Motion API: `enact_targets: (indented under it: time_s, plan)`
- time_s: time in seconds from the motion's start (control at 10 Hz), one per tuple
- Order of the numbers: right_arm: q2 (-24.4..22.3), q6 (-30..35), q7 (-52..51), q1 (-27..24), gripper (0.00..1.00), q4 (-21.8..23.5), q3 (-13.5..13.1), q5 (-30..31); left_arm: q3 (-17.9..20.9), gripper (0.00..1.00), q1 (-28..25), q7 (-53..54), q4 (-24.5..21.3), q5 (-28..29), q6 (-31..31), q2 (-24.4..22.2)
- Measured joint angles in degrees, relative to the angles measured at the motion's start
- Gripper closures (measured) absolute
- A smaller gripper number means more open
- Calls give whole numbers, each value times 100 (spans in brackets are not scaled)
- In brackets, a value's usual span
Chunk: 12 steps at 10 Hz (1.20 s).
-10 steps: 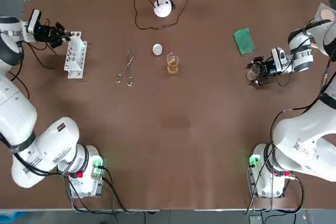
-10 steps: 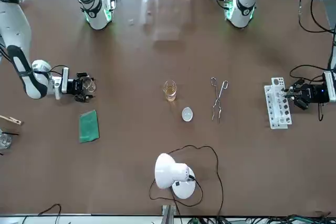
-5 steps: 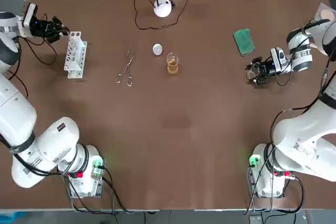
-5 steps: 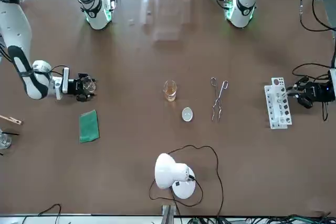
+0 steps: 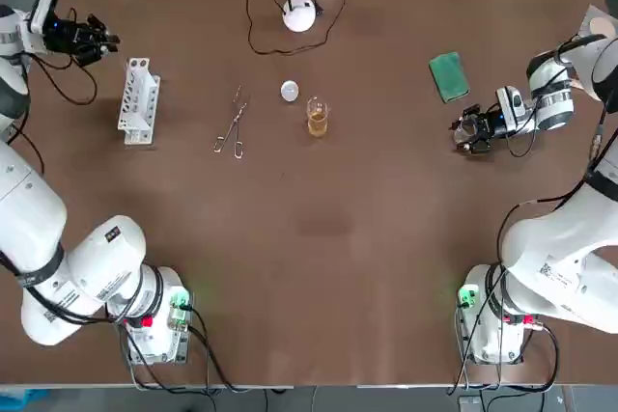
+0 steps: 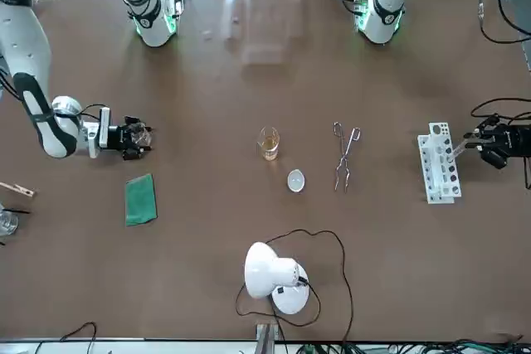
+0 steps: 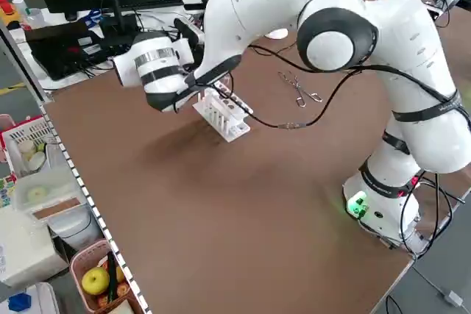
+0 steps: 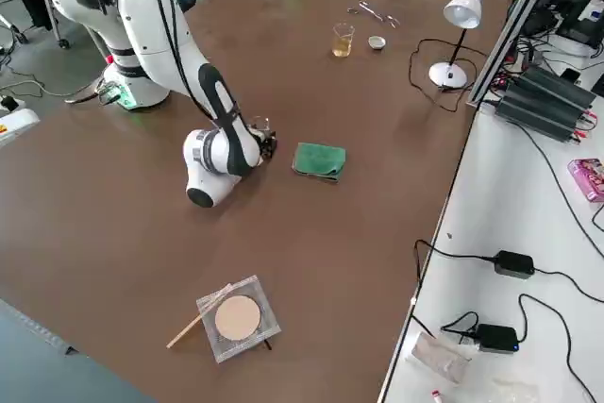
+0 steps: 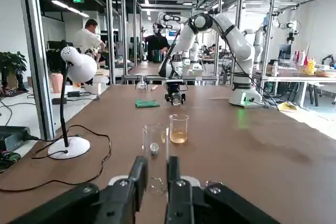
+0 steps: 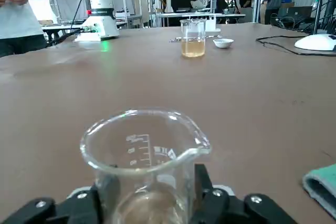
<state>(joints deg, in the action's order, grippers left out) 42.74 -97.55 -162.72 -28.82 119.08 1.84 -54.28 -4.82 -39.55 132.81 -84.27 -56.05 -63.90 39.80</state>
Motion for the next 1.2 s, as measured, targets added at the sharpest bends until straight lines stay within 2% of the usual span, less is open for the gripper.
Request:
enact_targets:
  time_s: [0.3, 0.7, 1.0, 1.2]
  plan:
    - [2, -5, 0, 6, 50, -1, -2, 0, -18, 79, 785, -589, -58, 186, -756, -505]
    - [9, -9, -1, 10, 61, -6, -2, 0, -142, 79, 2050, -953, -658, 290, -2153, -1023]
    - [11, -6, 1, 34, 61, -10, 3, 0, -964, 79, 2210, -1559, -948, 325, -3172, -1307]
    - [15, 21, 29, 104, 61, -9, 13, -87, -1257, 79, 2583, -1919, -1336, 419, -4086, -1500]
